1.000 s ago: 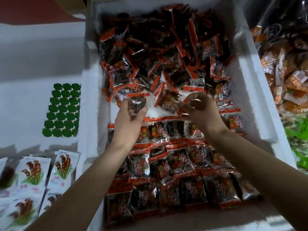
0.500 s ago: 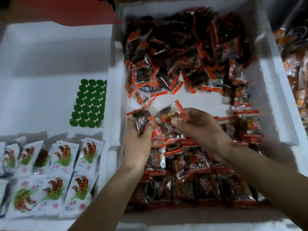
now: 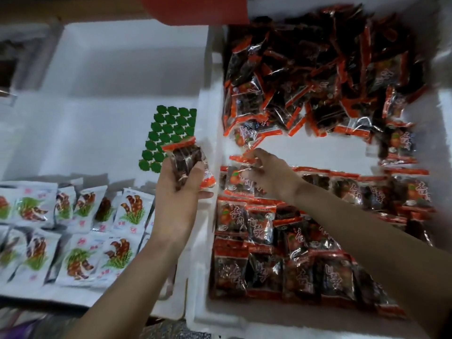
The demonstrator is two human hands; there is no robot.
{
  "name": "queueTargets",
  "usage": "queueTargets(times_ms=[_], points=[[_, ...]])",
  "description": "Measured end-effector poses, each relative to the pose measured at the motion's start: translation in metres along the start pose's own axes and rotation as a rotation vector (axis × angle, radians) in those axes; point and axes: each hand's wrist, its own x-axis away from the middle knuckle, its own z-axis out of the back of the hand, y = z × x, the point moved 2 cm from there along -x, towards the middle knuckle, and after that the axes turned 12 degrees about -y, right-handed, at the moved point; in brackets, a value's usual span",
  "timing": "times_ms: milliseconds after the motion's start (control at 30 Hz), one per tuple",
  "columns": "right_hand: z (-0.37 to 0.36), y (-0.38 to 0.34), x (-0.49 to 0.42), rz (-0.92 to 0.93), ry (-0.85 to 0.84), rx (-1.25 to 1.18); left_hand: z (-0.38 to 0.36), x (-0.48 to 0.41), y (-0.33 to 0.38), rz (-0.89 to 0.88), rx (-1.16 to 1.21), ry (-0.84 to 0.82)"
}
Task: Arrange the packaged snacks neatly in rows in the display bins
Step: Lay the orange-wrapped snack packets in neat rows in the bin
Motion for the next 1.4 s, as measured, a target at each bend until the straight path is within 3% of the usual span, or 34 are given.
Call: queueTargets(times_ms=[267,367,467,600,700,900,1033,1233,1400], points=[[-0.008,0.0,-0.011,0.021,0.002,0.329,0.002,0.01,-0.003,0.043,0.079,-0.053],[-0.01,-0.003,0.001,0.088,0.091,0.405,0.001,0.014,-0.005,0.02,0.026,-0.101],[-0.006,-0.015,0.023,0.196,0.173,0.159,-0.001,0.016,-0.004,-0.024,-0.111,-0.186],[-0.002,-0.025,0.057,0.192,-0.063,-0.333,-0.012,0.016,0.0,-0.056,-0.217,-0.357],[0.006,-0.018,0.074,0.168,-0.095,-0.386,-0.025,0.016,0.001,-0.032,-0.326,-0.492],[0.025,0.002,0.1,0.106,-0.151,-0.553,-0.049,0.015,0.003,-0.177,-0.556,-0.477],[0.026,0.02,0.111,0.052,-0.096,-0.775,-0.063,0.016,-0.002,-0.15,-0.498,-0.496],[0.022,0.036,0.112,-0.02,0.016,-0.663,-0.081,0.022,-0.002,-0.061,-0.233,-0.45],[0.018,0.041,0.107,-0.032,-0.057,-0.493,-0.089,0.023,-0.005,-0.116,-0.35,-0.468]])
